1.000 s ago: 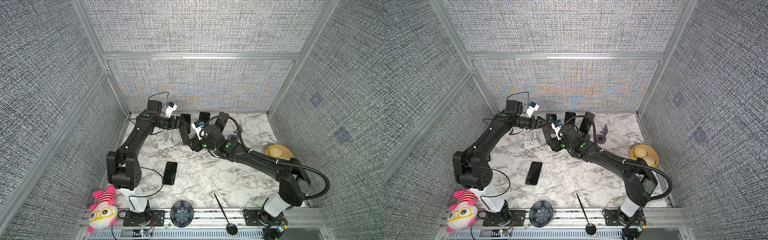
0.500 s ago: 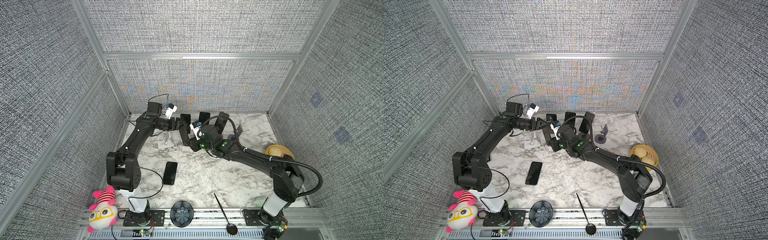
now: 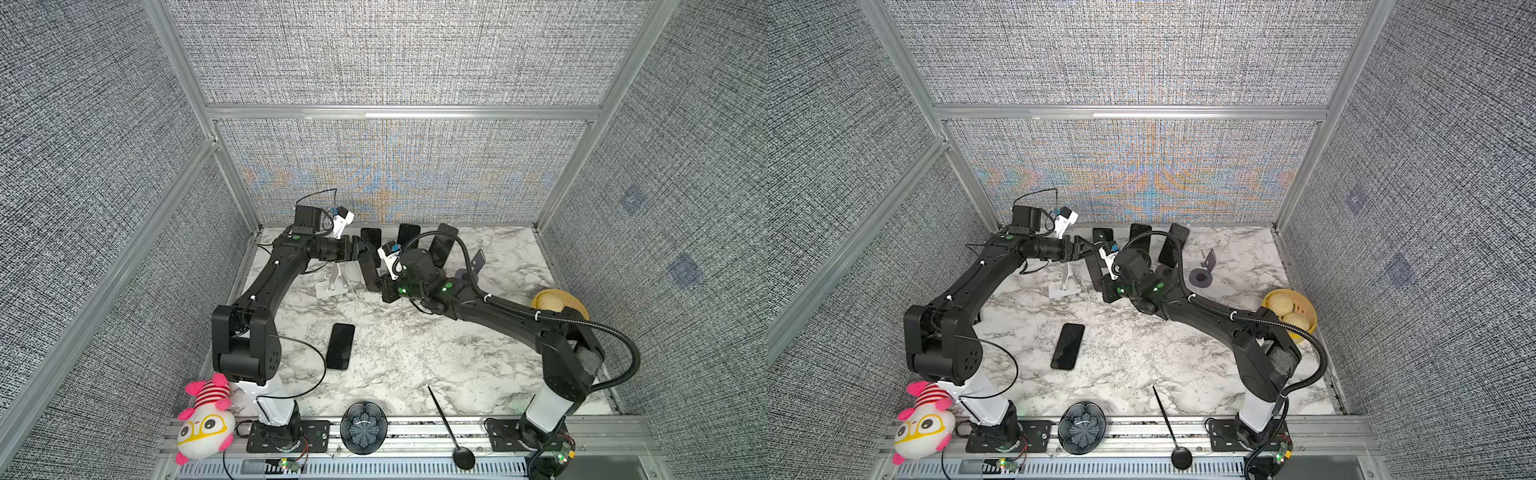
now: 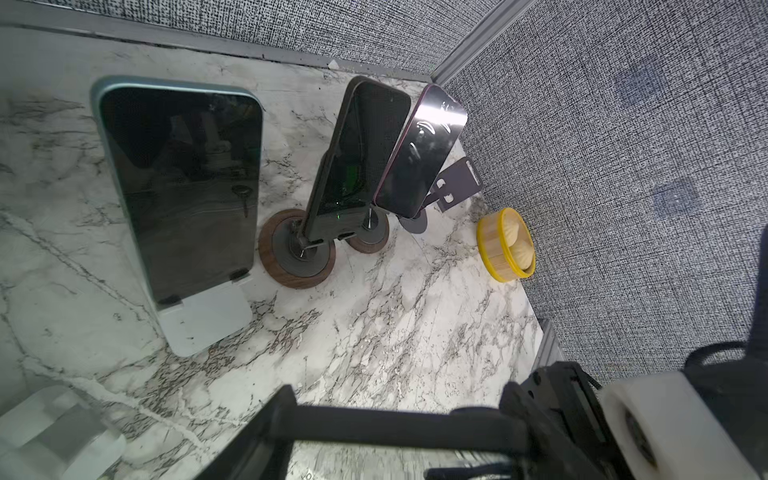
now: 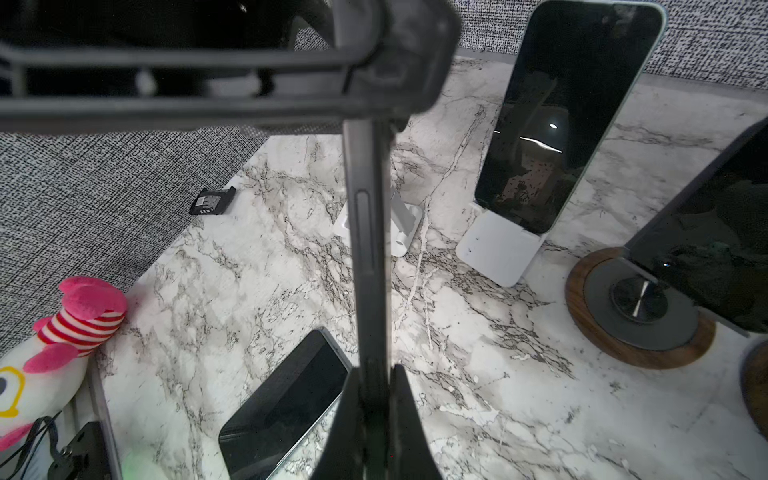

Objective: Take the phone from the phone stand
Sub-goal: 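Reach right gripper across and grip the dark phone while left holds stand, then lift the dark phone off the white stand with right gripper while left draws back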

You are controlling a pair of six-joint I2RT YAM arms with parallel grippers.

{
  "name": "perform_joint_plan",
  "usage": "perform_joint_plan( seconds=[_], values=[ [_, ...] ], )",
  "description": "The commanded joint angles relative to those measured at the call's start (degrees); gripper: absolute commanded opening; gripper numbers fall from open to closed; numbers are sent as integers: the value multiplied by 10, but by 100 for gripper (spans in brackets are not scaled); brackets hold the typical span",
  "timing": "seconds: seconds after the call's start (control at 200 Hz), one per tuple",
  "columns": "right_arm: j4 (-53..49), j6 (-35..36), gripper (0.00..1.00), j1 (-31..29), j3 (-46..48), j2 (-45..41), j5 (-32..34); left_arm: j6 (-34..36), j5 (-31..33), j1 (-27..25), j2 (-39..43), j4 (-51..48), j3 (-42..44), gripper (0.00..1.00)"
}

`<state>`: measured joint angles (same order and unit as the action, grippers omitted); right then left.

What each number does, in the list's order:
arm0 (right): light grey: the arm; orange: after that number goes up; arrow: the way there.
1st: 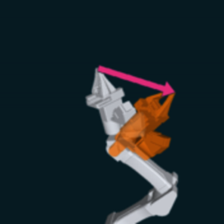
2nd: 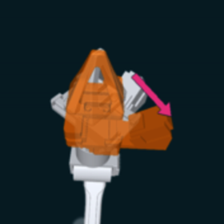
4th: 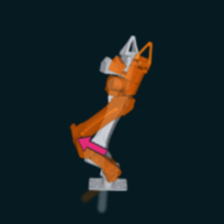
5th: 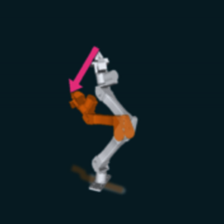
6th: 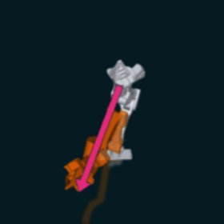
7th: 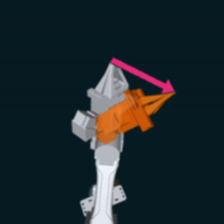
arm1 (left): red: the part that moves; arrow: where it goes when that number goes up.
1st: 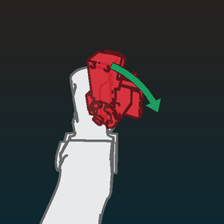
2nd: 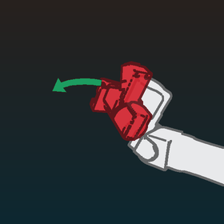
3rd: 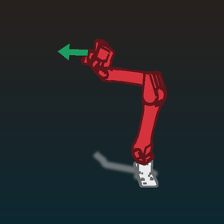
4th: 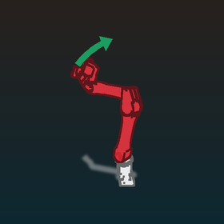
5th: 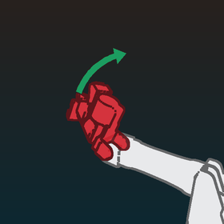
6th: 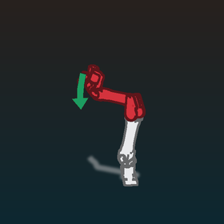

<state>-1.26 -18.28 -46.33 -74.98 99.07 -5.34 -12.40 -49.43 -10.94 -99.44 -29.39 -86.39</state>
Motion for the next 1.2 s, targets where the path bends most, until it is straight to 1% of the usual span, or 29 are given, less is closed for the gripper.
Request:
perform_joint_plan(
  seconds=[0.0, 0.065, 0.09, 0.18, 0.25, 0.34, 0.39, 0.46, 0.52, 0.675, 0.835, 0.955, 0.97, 1.02, 1.125, 1.195],
  values=[
    [-4, -7, 1, 3, 0, -4, 4, 1, -28, 1, 11, 16, 2, 17],
    [-3, -6, 0, 3, 0, -3, 0, 1, -29, 1, 15, 17, 6, 22],
    [-3, -7, 0, 3, 0, -4, 0, 1, -29, 1, 15, 17, 7, 26],
    [-3, -9, 0, 3, 3, -7, -3, -1, -37, 1, 18, 22, 13, 52],
    [0, -11, 0, 3, 6, -11, -6, -4, -42, 2, 24, 35, 21, 68],
    [0, -11, 0, 3, 14, -21, -11, -4, -47, 2, 35, 49, 30, 85],
    [-1, -14, 0, 3, 20, -29, -11, 1, -53, 2, 44, 62, 37, 97],
    [1, -18, 0, 3, 33, -43, -14, 7, -61, 2, 64, 92, 55, 98],
    [2, -24, 0, 3, 42, -55, -14, 14, -54, 2, 78, 105, 65, 98],
    [-12, -55, 0, 3, 65, -84, -16, 35, 17, 3, 110, 97, 71, 98],
    [-11, -107, 0, -5, 131, -136, -21, 44, 90, 8, 132, 77, 78, 98],
    [-18, -140, 0, -24, 175, -168, -21, 44, 121, 12, 153, 93, 105, 98],
    [-17, -145, 0, -28, 195, -171, -21, 43, 123, 12, 155, 95, 108, 98],
    [-13, -162, 0, -40, 217, -178, -18, 37, 133, 13, 165, 102, 122, 98],
    [29, -211, 0, -66, 264, -187, -9, 19, 166, 14, 185, 114, 148, 98],
    [54, -239, 0, -85, 284, -184, 2, 9, 206, 14, 197, 101, 160, 98]
  ],
)
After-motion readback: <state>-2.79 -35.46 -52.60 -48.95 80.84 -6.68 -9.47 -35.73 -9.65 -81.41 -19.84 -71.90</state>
